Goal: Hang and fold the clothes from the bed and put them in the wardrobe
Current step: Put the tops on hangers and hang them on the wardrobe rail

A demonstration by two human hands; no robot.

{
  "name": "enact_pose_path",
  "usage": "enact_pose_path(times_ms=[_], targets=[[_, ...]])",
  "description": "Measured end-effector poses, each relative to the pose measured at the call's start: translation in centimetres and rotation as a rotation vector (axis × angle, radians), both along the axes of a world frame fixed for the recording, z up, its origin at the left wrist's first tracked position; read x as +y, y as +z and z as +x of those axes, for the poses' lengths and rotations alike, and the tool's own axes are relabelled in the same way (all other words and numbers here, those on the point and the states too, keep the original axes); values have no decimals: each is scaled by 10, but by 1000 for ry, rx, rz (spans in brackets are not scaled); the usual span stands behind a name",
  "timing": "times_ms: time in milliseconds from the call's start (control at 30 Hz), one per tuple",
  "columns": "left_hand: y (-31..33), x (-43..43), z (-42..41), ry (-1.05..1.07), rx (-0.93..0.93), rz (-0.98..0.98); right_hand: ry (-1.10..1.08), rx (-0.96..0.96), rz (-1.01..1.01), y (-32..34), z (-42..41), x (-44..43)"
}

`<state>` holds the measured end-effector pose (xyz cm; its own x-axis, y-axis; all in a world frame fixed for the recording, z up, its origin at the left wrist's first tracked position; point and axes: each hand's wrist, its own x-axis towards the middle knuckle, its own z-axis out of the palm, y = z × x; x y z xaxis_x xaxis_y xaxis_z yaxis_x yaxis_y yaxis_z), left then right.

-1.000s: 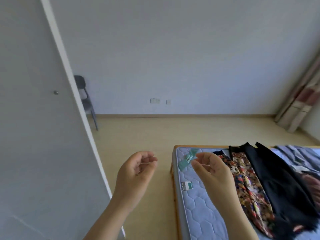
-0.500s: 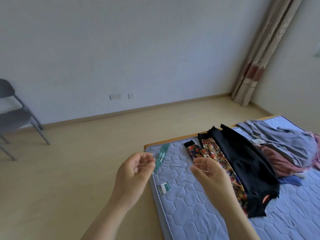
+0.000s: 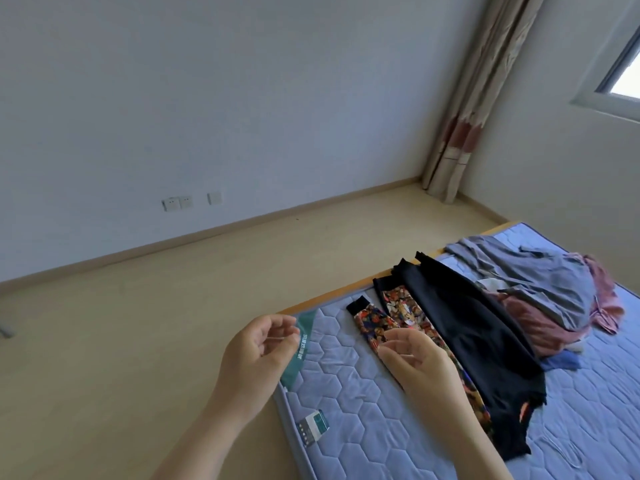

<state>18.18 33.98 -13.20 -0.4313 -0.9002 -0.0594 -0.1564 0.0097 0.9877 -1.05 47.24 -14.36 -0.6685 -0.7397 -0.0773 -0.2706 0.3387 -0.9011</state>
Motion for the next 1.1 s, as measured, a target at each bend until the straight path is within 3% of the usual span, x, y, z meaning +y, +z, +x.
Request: enact_pose_path(times_ms=[400, 800, 1100], targets=[[3, -140, -77, -34, -53, -15, -44, 10, 6, -2, -79, -133], [-6, -342, -64, -95, -80, 13, -79, 16, 56, -20, -56, -330], [4, -488, -68, -265, -120, 27, -179, -31, 68, -15, -34, -463]])
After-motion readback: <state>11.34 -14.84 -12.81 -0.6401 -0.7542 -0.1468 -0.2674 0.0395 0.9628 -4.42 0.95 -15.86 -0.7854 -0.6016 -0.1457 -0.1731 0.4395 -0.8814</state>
